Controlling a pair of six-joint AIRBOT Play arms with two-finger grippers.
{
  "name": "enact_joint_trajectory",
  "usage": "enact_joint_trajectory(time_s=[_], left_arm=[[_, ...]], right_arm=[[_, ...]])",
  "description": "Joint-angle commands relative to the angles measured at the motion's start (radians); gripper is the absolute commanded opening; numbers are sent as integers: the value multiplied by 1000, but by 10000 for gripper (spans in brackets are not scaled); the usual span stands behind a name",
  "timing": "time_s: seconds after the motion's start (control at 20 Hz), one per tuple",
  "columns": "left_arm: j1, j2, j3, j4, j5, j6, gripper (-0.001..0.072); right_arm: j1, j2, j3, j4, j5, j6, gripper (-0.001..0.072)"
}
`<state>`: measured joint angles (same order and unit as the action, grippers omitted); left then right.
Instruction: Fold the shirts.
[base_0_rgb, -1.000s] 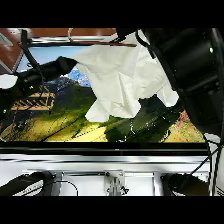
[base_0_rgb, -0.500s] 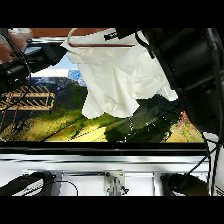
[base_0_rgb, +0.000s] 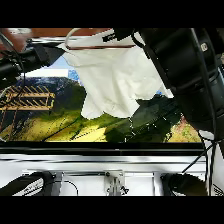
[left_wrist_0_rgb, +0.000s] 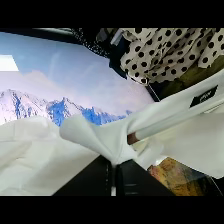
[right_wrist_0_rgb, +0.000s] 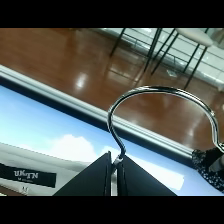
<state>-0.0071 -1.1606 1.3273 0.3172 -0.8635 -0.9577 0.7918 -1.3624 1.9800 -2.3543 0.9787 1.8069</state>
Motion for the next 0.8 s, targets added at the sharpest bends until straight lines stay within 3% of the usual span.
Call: enact_joint_trajectory(time_s=[0.0,0.55,0.75], left_arm=[[33,2,33,-12,8,-7,61],[60,1,94,39,-23,-10,61],[90,-12,94,254,-74,-133,61]], right_arm=[[0,-6,1,21,6,-13,79],[1,-41,0,-6,13,-88,79],[15,-40,0,23,-13,-88,79]])
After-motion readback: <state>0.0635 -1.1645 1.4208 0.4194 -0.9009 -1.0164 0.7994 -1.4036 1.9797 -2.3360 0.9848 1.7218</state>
